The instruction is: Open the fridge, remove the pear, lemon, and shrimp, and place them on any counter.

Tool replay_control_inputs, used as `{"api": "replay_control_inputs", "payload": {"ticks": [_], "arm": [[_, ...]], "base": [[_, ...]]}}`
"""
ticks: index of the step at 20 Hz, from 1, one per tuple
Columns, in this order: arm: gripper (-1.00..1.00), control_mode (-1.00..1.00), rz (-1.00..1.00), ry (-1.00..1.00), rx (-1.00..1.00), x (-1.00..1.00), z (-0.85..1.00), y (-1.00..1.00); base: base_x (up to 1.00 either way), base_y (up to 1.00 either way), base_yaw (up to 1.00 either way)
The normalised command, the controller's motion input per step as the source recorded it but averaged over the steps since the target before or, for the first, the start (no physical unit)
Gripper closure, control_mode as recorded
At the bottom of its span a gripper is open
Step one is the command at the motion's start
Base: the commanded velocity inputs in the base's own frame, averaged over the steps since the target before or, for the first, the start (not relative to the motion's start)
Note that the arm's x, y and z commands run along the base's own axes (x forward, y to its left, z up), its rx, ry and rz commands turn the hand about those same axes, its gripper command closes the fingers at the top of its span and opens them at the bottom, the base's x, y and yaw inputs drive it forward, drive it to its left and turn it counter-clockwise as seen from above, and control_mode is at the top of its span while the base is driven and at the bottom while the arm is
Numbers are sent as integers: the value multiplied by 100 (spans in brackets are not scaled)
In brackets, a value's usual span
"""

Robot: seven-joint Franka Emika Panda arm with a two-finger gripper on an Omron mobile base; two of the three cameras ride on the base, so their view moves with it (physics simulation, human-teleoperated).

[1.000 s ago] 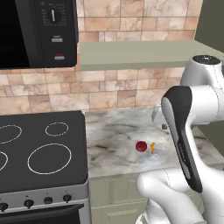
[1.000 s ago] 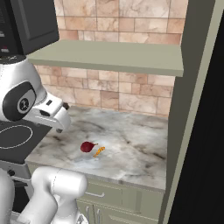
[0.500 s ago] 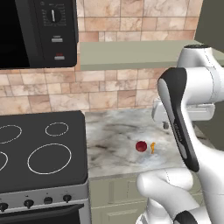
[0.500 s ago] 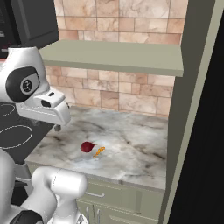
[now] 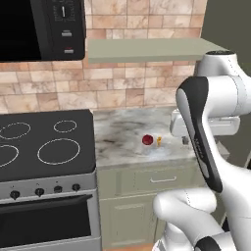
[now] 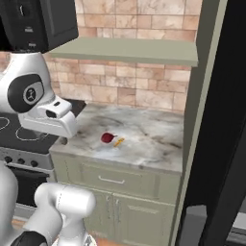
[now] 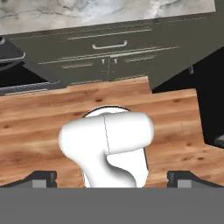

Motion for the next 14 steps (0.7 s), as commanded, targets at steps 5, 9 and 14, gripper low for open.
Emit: {"api": "replay_control_inputs", "payload": {"ticks": [5, 9, 14], "arm": [[-100, 100, 0, 0, 0, 0, 0, 0], [-100, 100, 0, 0, 0, 0, 0, 0], [-100, 100, 0, 0, 0, 0, 0, 0]], "base": [[-100, 0, -3], [-100, 0, -3], [-100, -4, -12]]}}
